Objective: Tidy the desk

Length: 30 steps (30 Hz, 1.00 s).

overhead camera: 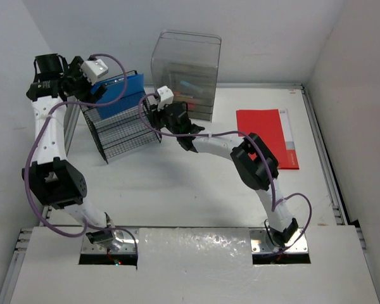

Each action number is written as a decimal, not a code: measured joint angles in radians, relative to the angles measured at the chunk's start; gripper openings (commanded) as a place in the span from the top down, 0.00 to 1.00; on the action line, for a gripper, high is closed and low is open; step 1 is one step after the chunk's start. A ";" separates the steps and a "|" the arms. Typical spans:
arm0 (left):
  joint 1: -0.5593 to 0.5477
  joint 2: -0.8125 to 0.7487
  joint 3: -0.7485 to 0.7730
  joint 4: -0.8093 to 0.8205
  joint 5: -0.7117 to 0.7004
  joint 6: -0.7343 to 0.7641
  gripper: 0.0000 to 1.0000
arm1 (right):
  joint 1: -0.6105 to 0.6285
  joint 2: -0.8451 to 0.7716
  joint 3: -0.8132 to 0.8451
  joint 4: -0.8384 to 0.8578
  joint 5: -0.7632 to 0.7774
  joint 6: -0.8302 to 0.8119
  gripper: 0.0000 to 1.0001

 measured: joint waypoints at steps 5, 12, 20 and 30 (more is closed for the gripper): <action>-0.008 0.042 0.014 -0.026 -0.018 0.002 0.51 | -0.006 0.017 0.005 -0.012 -0.003 0.013 0.64; -0.026 0.042 0.072 -0.093 -0.001 0.037 0.95 | -0.007 0.061 0.018 -0.041 -0.004 0.024 0.64; -0.025 0.059 0.146 -0.188 0.011 0.034 1.00 | -0.014 0.115 0.068 -0.077 -0.008 0.036 0.79; -0.026 0.205 0.515 -0.358 0.083 -0.050 1.00 | -0.072 0.114 0.064 -0.075 -0.061 0.040 1.00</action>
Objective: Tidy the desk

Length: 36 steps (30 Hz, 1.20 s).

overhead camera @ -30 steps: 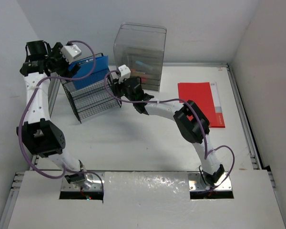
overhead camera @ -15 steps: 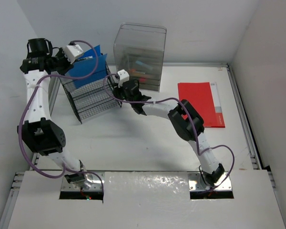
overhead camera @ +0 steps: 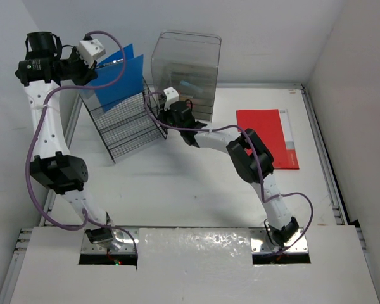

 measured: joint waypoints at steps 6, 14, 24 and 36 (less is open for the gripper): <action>-0.001 -0.014 -0.031 -0.014 0.012 -0.035 1.00 | -0.033 0.000 0.012 -0.020 -0.093 -0.050 1.00; -0.001 0.010 -0.030 -0.033 0.004 -0.111 1.00 | -0.040 -0.005 0.013 -0.035 -0.127 -0.148 1.00; 0.002 0.118 0.050 -0.028 -0.064 -0.247 1.00 | -0.037 -0.014 0.001 -0.035 -0.140 -0.205 1.00; 0.026 0.129 0.012 0.146 -0.107 -0.352 0.54 | -0.038 -0.039 -0.040 -0.025 -0.151 -0.200 1.00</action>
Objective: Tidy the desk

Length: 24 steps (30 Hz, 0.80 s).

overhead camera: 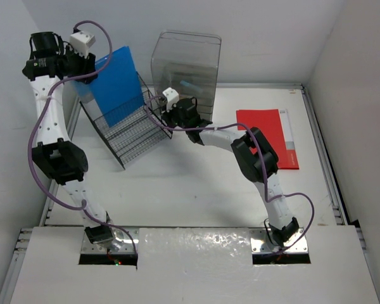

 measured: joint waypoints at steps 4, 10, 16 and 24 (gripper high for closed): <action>0.010 0.000 -0.040 0.104 -0.042 -0.048 0.38 | 0.000 -0.006 -0.006 -0.003 -0.021 -0.002 1.00; 0.014 0.000 -0.086 0.180 -0.082 -0.084 0.30 | 0.012 -0.023 -0.030 -0.004 -0.032 0.001 1.00; 0.015 -0.004 -0.100 0.220 -0.077 -0.095 0.10 | 0.025 -0.041 -0.061 0.010 -0.001 0.032 1.00; 0.015 -0.057 -0.187 0.292 -0.048 -0.103 0.00 | 0.048 -0.061 -0.119 0.072 0.111 0.106 1.00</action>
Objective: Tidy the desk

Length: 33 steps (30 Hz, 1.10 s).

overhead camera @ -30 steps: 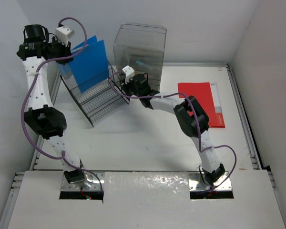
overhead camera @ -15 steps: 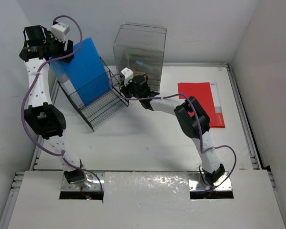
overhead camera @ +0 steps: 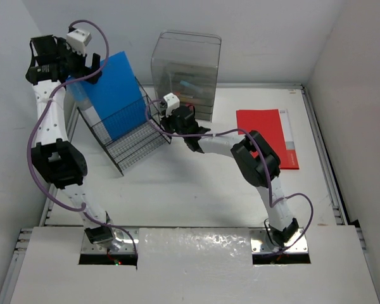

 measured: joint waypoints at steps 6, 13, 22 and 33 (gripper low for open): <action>0.001 -0.057 -0.009 0.066 0.003 -0.043 0.01 | 0.039 -0.005 -0.009 0.007 0.145 0.041 1.00; 0.001 -0.153 -0.021 0.194 -0.033 -0.108 0.00 | 0.068 -0.002 0.004 -0.016 0.268 0.076 1.00; 0.002 -0.263 -0.149 0.254 -0.009 -0.144 0.00 | 0.079 0.087 0.165 -0.098 0.327 0.113 1.00; 0.000 -0.317 -0.290 0.206 0.073 -0.130 0.00 | 0.078 0.077 0.165 -0.103 0.280 0.080 0.37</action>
